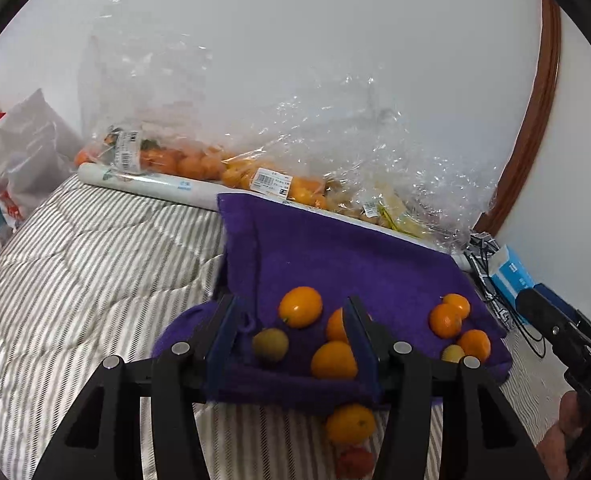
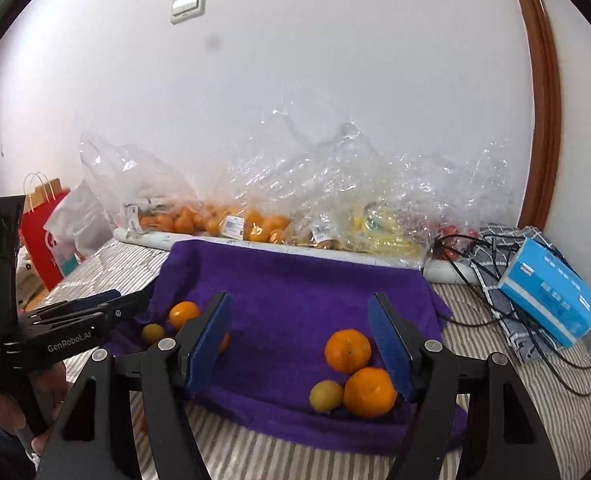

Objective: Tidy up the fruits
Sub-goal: 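Withdraw both tools from the towel toward the remaining fruit, then close the right tool on the small red fruit and lift it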

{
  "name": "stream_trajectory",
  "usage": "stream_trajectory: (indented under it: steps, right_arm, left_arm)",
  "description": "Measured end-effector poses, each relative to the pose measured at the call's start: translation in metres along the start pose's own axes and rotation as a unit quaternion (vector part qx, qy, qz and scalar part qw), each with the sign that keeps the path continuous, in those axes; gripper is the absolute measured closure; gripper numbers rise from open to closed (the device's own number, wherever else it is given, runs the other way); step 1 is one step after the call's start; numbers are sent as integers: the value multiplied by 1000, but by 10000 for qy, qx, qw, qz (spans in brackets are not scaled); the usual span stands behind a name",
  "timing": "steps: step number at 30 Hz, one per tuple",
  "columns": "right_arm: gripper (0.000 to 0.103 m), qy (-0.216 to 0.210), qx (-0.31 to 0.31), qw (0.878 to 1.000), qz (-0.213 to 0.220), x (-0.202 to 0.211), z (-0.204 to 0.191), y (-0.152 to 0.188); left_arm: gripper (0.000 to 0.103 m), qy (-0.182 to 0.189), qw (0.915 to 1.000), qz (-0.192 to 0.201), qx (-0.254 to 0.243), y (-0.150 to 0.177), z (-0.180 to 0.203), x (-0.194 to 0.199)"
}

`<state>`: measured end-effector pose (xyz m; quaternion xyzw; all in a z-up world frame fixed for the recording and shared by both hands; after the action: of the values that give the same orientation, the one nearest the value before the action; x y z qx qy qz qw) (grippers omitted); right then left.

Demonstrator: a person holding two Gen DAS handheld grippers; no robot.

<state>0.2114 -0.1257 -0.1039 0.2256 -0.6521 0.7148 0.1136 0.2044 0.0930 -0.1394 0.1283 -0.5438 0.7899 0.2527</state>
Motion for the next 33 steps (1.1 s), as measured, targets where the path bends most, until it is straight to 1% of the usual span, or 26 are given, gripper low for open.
stream_trajectory:
  steps: [4,8,10,14,16,18,24,27,29,31,32,33]
  right_arm:
    - [33,-49,-102,9996,-251,7,-8,13]
    - [36,-176,-124,9981,-580,9,-23,37]
    - [38,-244,-116,9971,-709,9,-30,47]
    - [41,-482,-58,9941,-971,8,-50,67]
    - [42,-568,8,9927,-1065,5,-60,73]
    - [47,-604,100,9915,-1144,2,-71,78]
    - [52,-745,348,9880,-1305,-8,-96,86]
    - [57,-749,515,9850,-1465,-15,-106,91]
    - [59,-733,639,9822,-1604,-21,-111,93]
    - [63,-729,707,9803,-1695,-25,-116,95]
    - [68,-687,773,9789,-1762,-27,-118,96]
    - [71,-632,848,9780,-1800,-29,-120,98]
  left_arm:
    - [52,-43,10000,-58,-57,10,-12,15]
    - [52,-145,9996,-229,44,20,-28,22]
    - [52,-175,9996,-213,56,24,-35,33]
    - [50,-492,9983,-277,109,35,-50,49]
    - [50,-511,9981,-265,199,38,-56,56]
    - [50,-499,9981,-197,288,39,-61,62]
    - [48,-489,9975,-89,509,39,-70,70]
    - [48,-471,9968,-128,637,39,-76,68]
    - [48,-421,9965,-129,708,38,-78,68]
    - [48,-450,9964,-112,703,38,-78,68]
    - [48,-475,9964,-119,687,38,-78,67]
    - [48,-475,9965,-131,681,38,-79,66]
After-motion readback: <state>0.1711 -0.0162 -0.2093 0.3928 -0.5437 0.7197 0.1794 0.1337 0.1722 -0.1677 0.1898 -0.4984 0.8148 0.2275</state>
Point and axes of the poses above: each gripper's, at about its wrist camera, not at the fingertips, and x roughly against the way its jaws point, z to its right, y to its underside, the point moved 2 cm from there along -x, roughly the way its jaws point, and after that the axes turned 9 degrees about y, right-handed, at the moved point
